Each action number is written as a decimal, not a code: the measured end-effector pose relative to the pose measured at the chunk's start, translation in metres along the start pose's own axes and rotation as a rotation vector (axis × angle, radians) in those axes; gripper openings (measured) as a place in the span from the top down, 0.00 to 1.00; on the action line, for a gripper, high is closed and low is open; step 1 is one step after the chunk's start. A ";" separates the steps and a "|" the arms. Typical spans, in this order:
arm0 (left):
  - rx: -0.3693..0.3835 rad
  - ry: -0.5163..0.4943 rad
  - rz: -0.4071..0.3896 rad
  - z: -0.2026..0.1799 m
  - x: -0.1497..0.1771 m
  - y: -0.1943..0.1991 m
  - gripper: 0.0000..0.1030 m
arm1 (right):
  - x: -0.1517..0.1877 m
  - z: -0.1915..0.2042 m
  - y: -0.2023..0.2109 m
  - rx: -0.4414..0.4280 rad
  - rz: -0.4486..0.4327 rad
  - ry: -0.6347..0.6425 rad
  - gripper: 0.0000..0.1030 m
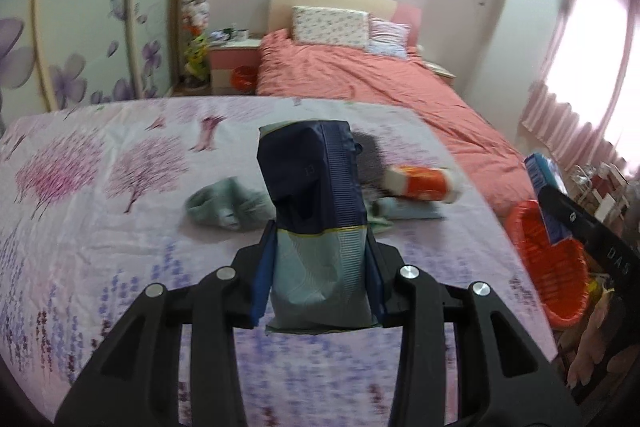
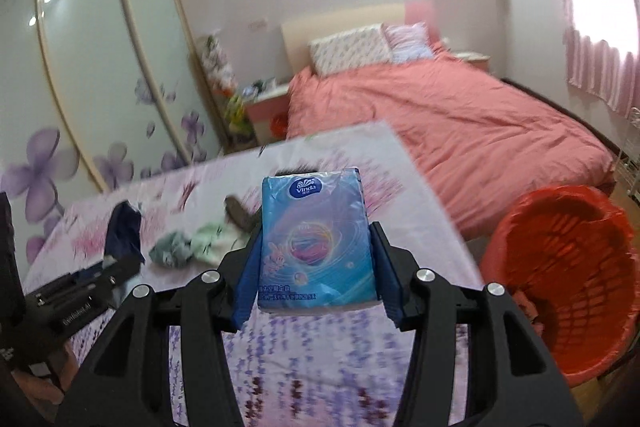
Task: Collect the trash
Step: 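Carry the blue bag and tissue pack into the orange basket and open both tools, then grasp the red-and-white paper cup with the right tool while the left tool grasps the grey sock, then carry the paper cup and grey sock into the orange basket and open both tools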
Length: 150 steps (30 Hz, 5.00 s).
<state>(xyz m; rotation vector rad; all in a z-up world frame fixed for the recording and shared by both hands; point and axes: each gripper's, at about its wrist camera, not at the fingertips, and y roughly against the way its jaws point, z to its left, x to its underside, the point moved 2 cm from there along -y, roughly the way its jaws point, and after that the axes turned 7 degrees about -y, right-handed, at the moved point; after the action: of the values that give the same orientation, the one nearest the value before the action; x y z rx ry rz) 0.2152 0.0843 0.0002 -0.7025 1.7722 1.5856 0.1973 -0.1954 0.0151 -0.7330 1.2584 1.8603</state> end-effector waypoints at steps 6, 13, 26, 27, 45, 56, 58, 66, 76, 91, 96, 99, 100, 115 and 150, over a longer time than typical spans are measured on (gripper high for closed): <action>0.087 -0.062 -0.031 -0.051 -0.011 0.007 0.62 | -0.015 -0.031 0.032 0.041 -0.103 -0.033 0.50; 0.209 -0.137 -0.048 -0.120 -0.019 0.009 0.62 | -0.018 -0.064 0.054 0.095 -0.163 -0.050 0.50; 0.406 -0.262 -0.012 -0.240 -0.016 -0.022 0.62 | -0.019 -0.145 0.069 0.196 -0.221 -0.170 0.50; 0.418 -0.273 -0.008 -0.248 -0.014 -0.026 0.62 | -0.019 -0.155 0.069 0.202 -0.221 -0.186 0.50; 0.479 -0.366 0.103 -0.329 0.002 -0.111 0.45 | -0.016 -0.240 0.047 0.237 -0.185 -0.386 0.41; 0.369 -0.348 0.136 -0.287 0.011 -0.130 0.41 | -0.007 -0.229 0.034 0.257 -0.127 -0.360 0.38; 0.346 -0.342 0.135 -0.276 0.011 -0.130 0.41 | -0.008 -0.225 0.033 0.255 -0.121 -0.348 0.38; 0.252 -0.302 0.120 -0.220 0.010 -0.120 0.40 | -0.007 -0.187 0.017 0.223 -0.070 -0.276 0.38; 0.087 -0.196 0.100 -0.113 0.010 -0.107 0.36 | 0.003 -0.105 -0.028 0.120 0.054 -0.131 0.38; -0.149 0.040 0.117 0.058 0.018 -0.088 0.33 | 0.004 -0.012 -0.123 -0.069 0.197 -0.011 0.38; -0.176 0.068 0.130 0.081 0.027 -0.084 0.33 | 0.008 0.000 -0.134 -0.093 0.228 0.020 0.44; -0.185 0.080 0.129 0.089 0.030 -0.082 0.33 | 0.014 0.008 -0.133 -0.121 0.251 0.031 0.59; -0.187 0.082 0.129 0.088 0.031 -0.082 0.33 | 0.017 0.013 -0.130 -0.148 0.261 0.037 0.66; -0.189 0.129 0.126 0.110 0.021 -0.093 0.33 | 0.028 0.043 -0.146 -0.075 0.222 0.104 0.91; -0.103 0.009 -0.032 0.052 -0.030 -0.032 0.86 | 0.001 0.018 -0.037 -0.069 0.026 0.062 0.93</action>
<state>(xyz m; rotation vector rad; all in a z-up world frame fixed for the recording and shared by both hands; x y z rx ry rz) 0.2649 0.1314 -0.0008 -0.7834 1.6875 1.6639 0.2266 -0.1703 0.0022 -0.8199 1.2533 1.9235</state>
